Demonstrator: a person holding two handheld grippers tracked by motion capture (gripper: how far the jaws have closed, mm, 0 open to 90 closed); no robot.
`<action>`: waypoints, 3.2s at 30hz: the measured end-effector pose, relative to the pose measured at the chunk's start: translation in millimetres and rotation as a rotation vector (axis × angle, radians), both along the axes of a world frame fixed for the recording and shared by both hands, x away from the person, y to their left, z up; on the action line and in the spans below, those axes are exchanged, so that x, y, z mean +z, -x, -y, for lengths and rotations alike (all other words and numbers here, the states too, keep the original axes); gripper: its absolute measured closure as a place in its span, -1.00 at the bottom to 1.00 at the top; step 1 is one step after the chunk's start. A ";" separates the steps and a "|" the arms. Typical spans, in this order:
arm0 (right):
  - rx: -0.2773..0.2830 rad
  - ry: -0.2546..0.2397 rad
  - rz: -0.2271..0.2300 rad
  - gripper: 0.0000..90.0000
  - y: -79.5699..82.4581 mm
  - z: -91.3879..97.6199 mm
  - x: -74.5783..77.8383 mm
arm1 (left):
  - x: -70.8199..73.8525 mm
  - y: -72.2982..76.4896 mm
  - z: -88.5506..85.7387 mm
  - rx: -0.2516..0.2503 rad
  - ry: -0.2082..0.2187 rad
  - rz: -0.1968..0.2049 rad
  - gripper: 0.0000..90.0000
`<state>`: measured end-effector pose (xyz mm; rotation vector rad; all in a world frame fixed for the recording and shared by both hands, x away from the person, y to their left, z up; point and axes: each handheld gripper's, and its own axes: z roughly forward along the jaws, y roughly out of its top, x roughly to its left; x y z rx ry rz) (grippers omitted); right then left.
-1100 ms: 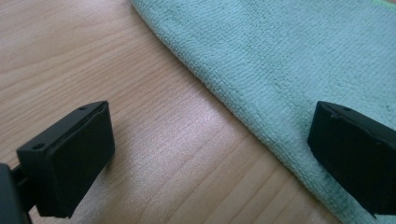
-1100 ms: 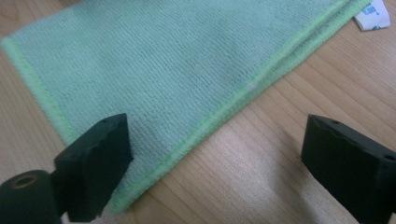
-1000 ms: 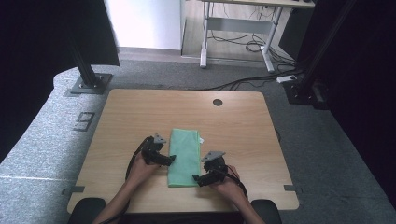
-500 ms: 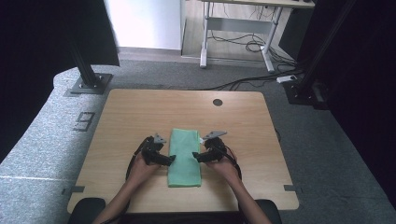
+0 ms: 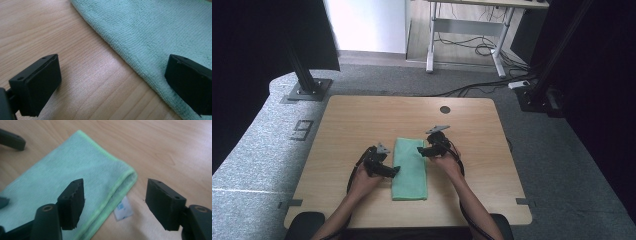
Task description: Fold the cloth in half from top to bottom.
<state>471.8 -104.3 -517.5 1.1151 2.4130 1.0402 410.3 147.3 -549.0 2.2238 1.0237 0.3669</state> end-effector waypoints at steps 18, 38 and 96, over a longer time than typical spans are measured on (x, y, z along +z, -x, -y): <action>-0.036 0.070 -0.035 -0.13 -39.8 -14.7 -18.8 | 0.0 0.2 0.2 0.002 0.000 -0.001 -0.99; 0.040 0.045 -0.045 0.88 -28.8 -17.6 -7.1 | -0.2 0.7 1.0 0.010 0.002 0.000 -0.99; 0.384 -0.083 0.033 0.85 131.0 6.3 29.6 | -0.1 1.1 2.0 0.020 -0.003 0.001 -0.99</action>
